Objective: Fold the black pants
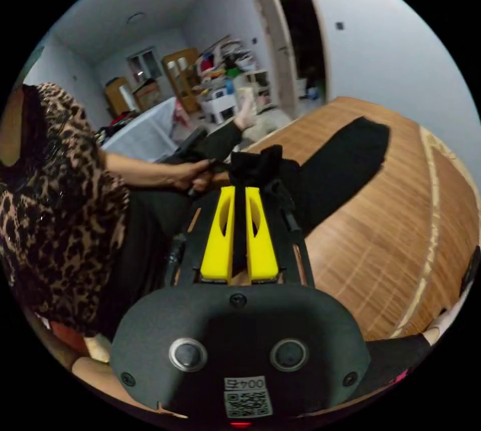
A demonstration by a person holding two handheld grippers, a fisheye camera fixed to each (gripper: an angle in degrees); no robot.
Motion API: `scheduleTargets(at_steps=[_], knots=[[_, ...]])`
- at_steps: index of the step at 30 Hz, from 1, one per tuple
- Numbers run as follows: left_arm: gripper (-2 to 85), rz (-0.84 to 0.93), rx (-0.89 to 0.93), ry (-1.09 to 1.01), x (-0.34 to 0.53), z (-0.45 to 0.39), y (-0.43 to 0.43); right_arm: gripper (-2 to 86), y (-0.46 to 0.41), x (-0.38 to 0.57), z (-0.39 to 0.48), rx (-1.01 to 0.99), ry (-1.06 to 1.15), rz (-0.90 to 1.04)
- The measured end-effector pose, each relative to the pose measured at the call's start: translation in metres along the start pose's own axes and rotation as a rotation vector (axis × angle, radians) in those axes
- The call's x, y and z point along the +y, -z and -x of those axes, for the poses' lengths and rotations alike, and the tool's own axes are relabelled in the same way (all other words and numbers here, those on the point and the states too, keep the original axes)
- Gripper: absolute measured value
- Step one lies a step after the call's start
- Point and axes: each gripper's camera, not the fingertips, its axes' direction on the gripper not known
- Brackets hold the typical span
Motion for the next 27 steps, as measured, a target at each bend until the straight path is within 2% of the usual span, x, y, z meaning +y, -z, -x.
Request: scheduleTargets(at_steps=[3,5,10,12,15,20,27], knots=[[5.8,0.004,0.016,-0.006,0.014,0.001,0.006,5.2,-0.026,0.02,0.03,-0.165,-0.003,0.196],[6.3,0.013,0.031,-0.001,0.023,0.002,0.009,6.4,-0.036,0.035,0.036,-0.17,-0.056,0.265],[6.6,0.093,0.041,-0.036,0.044,-0.005,0.008,8.1,-0.031,0.064,0.003,-0.145,-0.43,0.15],[6.7,0.169,0.066,-0.069,0.054,-0.013,0.0,8.1,-0.034,0.086,-0.028,-0.136,-0.691,0.095],[7.1,0.281,0.07,-0.113,0.07,-0.025,-0.013,8.2,-0.054,0.112,-0.053,-0.168,-0.884,0.122],[7.7,0.353,0.078,-0.147,0.095,-0.038,-0.027,8.9,-0.078,0.129,-0.066,-0.149,-0.981,0.211],[8.0,0.393,0.074,-0.127,0.12,-0.041,-0.038,9.4,-0.101,0.133,-0.069,-0.119,-0.962,0.339]])
